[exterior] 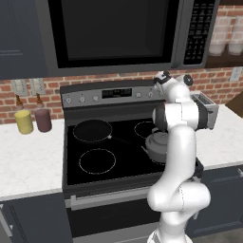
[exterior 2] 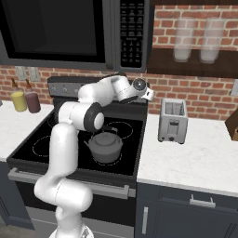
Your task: Pick the kettle from the counter and place it on a stove burner. Then turn the burner on.
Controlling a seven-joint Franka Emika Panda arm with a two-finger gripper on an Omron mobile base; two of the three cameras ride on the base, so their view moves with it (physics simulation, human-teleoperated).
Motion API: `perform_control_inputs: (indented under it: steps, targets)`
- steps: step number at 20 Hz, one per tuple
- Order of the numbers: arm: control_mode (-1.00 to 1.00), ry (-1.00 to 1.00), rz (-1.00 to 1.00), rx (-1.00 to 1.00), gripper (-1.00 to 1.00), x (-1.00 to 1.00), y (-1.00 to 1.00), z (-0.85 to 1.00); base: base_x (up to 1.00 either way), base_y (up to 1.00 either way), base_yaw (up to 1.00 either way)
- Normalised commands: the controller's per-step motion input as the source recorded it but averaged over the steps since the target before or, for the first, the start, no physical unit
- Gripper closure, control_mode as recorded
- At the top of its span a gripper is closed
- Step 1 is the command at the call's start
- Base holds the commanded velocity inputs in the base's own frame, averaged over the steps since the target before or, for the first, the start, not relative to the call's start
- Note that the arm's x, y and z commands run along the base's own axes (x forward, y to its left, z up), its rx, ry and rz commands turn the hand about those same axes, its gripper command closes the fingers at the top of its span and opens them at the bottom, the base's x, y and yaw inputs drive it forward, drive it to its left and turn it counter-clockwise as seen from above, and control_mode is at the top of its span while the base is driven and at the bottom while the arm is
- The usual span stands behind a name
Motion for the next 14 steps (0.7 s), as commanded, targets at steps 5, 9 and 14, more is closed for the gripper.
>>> perform_control_inputs:
  steps: [5, 9, 14]
  targets:
    - [-1.0, 0.0, 0.0, 0.0, -1.0, 0.27, -0.1, -0.04, 0.0, 0.0, 0.0]
    - [-1.0, 0.01, 0.0, -0.04, -1.0, 0.12, 0.0, -0.17, 0.0, 0.0, 0.0]
    - [-1.0, 0.01, 0.0, -0.1, -1.0, -0.07, 0.0, -0.34, 0.0, 0.0, 0.0]
